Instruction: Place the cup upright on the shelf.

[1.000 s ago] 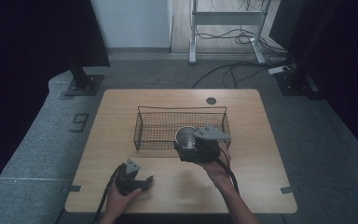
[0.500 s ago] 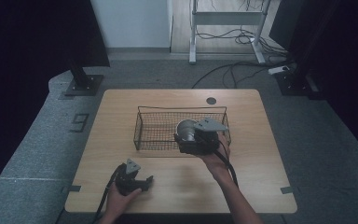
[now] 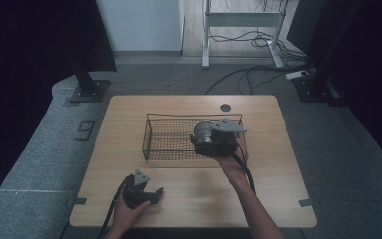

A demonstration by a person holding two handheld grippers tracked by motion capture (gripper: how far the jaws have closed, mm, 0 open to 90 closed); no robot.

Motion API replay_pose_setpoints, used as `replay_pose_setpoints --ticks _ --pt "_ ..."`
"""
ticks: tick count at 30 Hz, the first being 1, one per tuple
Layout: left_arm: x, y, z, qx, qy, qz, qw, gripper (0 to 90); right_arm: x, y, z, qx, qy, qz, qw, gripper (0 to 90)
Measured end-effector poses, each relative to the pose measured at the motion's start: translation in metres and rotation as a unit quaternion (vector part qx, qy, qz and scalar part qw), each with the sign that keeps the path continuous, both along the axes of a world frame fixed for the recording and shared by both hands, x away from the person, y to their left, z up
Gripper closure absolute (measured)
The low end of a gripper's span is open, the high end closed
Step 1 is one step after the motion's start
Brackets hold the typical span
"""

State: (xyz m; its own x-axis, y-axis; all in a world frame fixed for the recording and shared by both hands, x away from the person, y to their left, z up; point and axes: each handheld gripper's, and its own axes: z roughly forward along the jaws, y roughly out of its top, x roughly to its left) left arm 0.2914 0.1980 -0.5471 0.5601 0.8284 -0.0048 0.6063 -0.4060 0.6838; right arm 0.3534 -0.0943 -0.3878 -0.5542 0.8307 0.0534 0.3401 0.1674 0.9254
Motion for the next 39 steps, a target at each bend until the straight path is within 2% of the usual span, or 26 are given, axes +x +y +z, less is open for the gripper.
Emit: replay_pose_setpoints --ticks 15,23,39 --pt "0.000 0.000 0.000 -0.001 -0.001 0.000 1.0000 14.0 0.023 -0.001 0.003 0.001 0.009 -0.016 0.9998 14.0" --pt "0.000 0.000 0.000 -0.001 0.000 0.000 1.0000 13.9 0.035 0.000 0.003 -0.009 0.009 -0.024 0.9996 14.0" --pt "0.000 0.000 0.000 0.000 -0.001 0.000 1.0000 13.9 0.065 0.004 -0.006 -0.011 0.029 -0.043 0.9986 14.0"
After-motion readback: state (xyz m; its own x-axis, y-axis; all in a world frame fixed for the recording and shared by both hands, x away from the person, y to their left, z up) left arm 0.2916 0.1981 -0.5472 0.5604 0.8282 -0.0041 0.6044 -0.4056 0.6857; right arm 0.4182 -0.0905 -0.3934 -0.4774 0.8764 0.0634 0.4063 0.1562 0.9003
